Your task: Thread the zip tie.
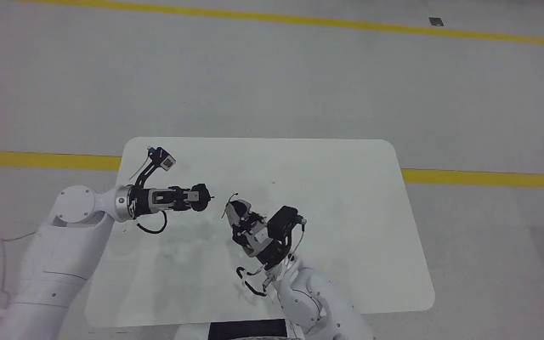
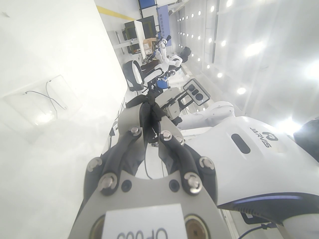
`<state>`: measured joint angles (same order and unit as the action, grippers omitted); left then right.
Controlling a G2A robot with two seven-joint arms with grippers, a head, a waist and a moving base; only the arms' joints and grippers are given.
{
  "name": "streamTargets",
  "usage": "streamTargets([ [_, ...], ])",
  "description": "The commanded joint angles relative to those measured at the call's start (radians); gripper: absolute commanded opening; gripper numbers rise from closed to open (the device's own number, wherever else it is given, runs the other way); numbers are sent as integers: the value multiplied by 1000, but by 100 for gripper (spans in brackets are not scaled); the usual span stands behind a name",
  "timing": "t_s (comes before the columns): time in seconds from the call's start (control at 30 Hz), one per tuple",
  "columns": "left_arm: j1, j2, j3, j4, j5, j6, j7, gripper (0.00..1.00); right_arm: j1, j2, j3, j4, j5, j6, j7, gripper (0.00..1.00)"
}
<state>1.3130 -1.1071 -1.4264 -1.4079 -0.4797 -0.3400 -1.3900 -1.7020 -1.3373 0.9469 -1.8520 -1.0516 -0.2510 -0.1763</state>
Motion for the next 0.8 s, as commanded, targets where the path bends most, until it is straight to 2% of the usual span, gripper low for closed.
streamTargets([
  [0.0, 0, 0, 0, 0, 0, 0, 0, 0, 0, 0, 1, -1, 0, 0, 2, 0],
  [0.17, 0, 0, 0, 0, 0, 0, 0, 0, 3, 0, 2, 0, -3, 5, 5, 0],
  [0.23, 0, 0, 0, 0, 0, 0, 0, 0, 18, 1, 0, 0, -45, 4, -6, 0],
  [0.47, 0, 0, 0, 0, 0, 0, 0, 0, 88, 7, 6, 42, -119, -89, -32, 0],
  [0.63, 0, 0, 0, 0, 0, 0, 0, 0, 157, 18, -21, 87, -128, -89, -53, 0],
  [0.77, 0, 0, 0, 0, 0, 0, 0, 0, 157, 18, -21, 87, -128, -89, -53, 0],
])
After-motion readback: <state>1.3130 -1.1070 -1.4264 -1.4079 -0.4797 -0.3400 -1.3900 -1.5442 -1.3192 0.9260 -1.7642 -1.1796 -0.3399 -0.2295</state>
